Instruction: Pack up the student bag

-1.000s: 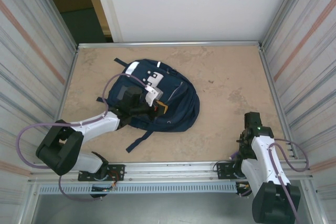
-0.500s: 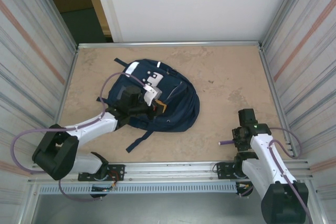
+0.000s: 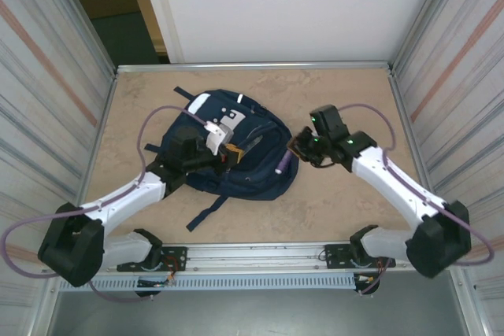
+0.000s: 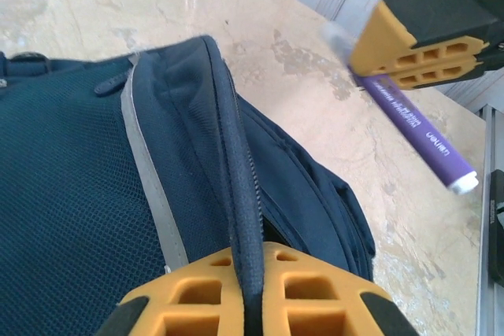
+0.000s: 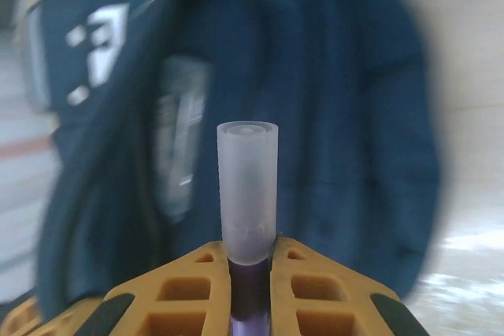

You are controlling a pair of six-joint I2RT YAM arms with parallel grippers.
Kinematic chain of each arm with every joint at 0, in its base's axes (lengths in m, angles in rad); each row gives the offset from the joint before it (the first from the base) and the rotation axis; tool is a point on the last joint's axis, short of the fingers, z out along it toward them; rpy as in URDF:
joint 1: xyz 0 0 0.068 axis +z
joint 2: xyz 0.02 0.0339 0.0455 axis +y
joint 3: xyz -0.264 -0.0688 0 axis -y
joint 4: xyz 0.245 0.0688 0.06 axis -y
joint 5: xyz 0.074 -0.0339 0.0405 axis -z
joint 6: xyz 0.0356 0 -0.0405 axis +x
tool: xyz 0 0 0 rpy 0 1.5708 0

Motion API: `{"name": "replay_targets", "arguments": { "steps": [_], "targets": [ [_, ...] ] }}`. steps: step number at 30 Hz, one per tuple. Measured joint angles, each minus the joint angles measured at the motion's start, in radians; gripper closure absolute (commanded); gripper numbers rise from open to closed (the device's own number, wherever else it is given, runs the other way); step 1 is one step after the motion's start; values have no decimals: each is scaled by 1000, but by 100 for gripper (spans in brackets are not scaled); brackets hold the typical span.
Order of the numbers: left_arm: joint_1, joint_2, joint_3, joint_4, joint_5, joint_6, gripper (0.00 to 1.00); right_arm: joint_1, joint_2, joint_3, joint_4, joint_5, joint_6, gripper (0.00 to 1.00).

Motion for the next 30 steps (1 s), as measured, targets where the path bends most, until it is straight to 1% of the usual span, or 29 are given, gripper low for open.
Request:
{"name": "replay_targets", "arguments": {
  "steps": [4, 6, 9, 10, 11, 14, 15, 17, 18, 23, 28, 30],
  "targets": [
    [0, -21, -39, 43, 0, 3, 97, 47, 141, 47, 140, -69, 34, 96],
    [0, -21, -58, 69, 0, 2, 97, 61, 216, 65, 189, -87, 58, 90],
    [1, -21, -82, 117, -1, -10, 97, 85, 310, 83, 246, -96, 100, 84],
    [1, -21, -88, 128, -1, -15, 97, 94, 330, 83, 259, -95, 112, 85],
    [1, -21, -90, 136, -1, -17, 97, 105, 350, 82, 274, -95, 130, 83],
    [1, -21, -93, 158, -8, -27, 97, 125, 389, 76, 332, -95, 182, 65],
    [2, -21, -97, 169, -10, -32, 97, 129, 398, 75, 346, -96, 190, 57],
    [2, -21, -105, 188, -13, -36, 97, 130, 408, 74, 359, -95, 199, 48],
    [2, -21, -106, 190, -13, -37, 97, 129, 409, 74, 358, -93, 197, 46],
    [2, -18, -111, 203, -11, -47, 95, 116, 394, 70, 327, -89, 167, 43],
    [1, -8, -116, 202, 16, -32, 91, 82, 275, -6, 253, -62, 97, 41],
    [2, -5, -116, 189, 26, -16, 87, 66, 223, -35, 219, -57, 65, 41]
  ]
}}
